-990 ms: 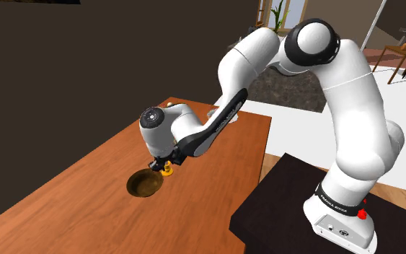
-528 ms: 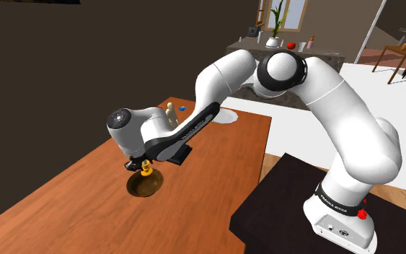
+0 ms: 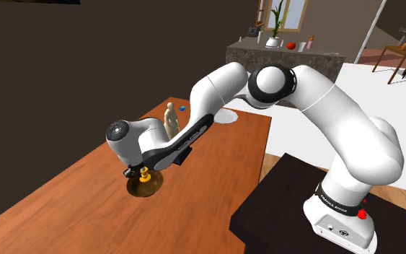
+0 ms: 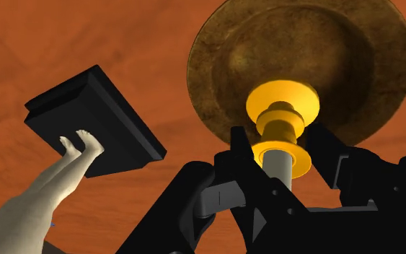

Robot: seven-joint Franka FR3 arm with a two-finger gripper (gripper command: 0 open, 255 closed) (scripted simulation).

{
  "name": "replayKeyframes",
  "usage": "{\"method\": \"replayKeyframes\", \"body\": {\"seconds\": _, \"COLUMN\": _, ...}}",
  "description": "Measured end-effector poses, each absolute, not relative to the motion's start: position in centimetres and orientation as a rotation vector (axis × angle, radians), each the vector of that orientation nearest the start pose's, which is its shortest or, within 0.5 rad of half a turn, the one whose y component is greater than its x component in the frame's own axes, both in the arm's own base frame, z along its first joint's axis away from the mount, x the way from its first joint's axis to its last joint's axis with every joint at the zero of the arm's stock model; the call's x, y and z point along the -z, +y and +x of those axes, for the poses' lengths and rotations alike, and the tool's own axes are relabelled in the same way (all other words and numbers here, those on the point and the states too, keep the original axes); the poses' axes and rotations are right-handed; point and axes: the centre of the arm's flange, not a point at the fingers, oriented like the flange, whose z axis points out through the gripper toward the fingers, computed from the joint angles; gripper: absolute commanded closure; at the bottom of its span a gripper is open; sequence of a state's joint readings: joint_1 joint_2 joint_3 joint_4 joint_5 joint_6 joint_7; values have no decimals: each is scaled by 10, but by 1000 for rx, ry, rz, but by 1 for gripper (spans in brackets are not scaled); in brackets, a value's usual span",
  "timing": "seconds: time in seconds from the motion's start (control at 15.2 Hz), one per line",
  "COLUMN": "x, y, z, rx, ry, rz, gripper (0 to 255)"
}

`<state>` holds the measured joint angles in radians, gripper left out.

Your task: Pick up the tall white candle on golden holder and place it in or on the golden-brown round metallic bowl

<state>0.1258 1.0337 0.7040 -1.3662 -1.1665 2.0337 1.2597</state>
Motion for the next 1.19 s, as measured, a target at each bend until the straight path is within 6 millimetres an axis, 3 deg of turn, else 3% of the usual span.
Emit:
{"method": "replayKeyframes", "body": {"seconds": 0.2, "x": -165, "y": 410, "z": 605, "rx": 518, "ry": 102, "rz": -3361, "gripper": 255}}
{"method": "replayKeyframes", "body": {"seconds": 0.53, "x": -163, "y": 410, "z": 605, "rx": 519, "ry": 102, "rz": -3361, "gripper": 255}}
{"method": "replayKeyframes", "body": {"seconds": 0.59, "x": -163, "y": 410, "z": 605, "rx": 519, "ry": 102, "rz": -3361, "gripper": 0}}
{"method": "replayKeyframes", "body": {"seconds": 0.99, "x": -163, "y": 410, "z": 605, "rx": 519, "ry": 102, "rz": -3361, "gripper": 0}}
{"method": "replayKeyframes", "body": {"seconds": 1.19, "x": -187, "y": 417, "z": 597, "rx": 519, "ry": 102, "rz": -3361, "gripper": 0}}
